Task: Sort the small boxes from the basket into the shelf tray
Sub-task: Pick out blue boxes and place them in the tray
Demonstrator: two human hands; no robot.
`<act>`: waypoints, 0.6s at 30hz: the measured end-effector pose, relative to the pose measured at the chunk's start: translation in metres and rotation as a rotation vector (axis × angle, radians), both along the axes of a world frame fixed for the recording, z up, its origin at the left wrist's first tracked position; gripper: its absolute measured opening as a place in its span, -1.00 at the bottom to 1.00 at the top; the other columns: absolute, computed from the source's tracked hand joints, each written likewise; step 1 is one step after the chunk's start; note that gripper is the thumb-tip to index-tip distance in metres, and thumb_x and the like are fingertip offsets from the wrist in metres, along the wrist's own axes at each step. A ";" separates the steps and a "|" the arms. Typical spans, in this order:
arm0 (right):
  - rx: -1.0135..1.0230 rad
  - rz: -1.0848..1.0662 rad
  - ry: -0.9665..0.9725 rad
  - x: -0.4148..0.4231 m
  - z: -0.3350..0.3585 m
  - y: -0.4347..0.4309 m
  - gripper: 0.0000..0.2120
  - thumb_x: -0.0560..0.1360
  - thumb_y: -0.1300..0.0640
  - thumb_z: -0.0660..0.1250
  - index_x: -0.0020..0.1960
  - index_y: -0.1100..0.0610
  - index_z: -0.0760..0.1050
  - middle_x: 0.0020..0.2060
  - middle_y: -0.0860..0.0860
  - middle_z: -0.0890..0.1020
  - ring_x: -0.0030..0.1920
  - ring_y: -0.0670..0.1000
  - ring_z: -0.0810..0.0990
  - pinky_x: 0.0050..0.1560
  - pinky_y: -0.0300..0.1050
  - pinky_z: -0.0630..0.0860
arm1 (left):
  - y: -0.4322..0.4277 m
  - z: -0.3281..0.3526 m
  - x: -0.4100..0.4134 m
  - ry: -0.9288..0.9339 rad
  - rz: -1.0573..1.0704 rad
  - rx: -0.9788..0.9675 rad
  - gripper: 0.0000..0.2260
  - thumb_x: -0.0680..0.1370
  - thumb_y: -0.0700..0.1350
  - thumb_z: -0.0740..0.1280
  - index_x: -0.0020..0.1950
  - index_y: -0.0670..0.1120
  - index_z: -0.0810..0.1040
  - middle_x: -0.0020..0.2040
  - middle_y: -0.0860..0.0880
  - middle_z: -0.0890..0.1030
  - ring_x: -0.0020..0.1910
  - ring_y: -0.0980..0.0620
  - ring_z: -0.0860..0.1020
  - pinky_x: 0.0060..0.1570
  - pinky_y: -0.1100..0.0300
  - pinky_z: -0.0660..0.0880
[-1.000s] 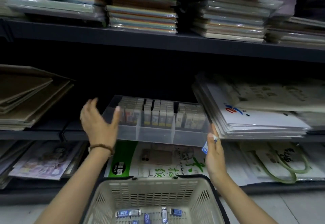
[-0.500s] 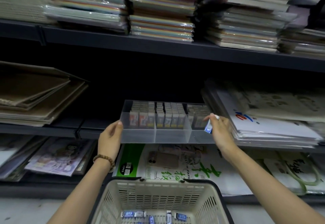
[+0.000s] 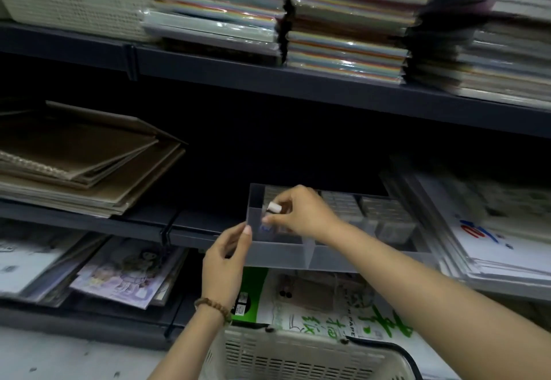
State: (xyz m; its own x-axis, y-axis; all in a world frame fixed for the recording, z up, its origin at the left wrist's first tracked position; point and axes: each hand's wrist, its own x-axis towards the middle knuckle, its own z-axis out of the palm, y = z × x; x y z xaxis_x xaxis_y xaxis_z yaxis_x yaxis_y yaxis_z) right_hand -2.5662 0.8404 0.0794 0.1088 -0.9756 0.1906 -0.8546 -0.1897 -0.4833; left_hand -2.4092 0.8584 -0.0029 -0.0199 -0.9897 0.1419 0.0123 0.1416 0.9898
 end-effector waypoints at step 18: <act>-0.005 -0.121 -0.228 0.017 -0.033 -0.012 -0.90 0.51 0.12 0.36 -0.11 0.11 0.46 -0.27 0.14 0.69 -0.23 0.02 0.67 -0.10 0.08 0.61 | 0.000 -0.005 -0.006 0.107 0.009 0.037 -0.79 0.47 0.15 0.29 0.04 0.15 0.57 -0.02 0.21 0.62 -0.01 0.36 0.54 -0.12 0.48 0.46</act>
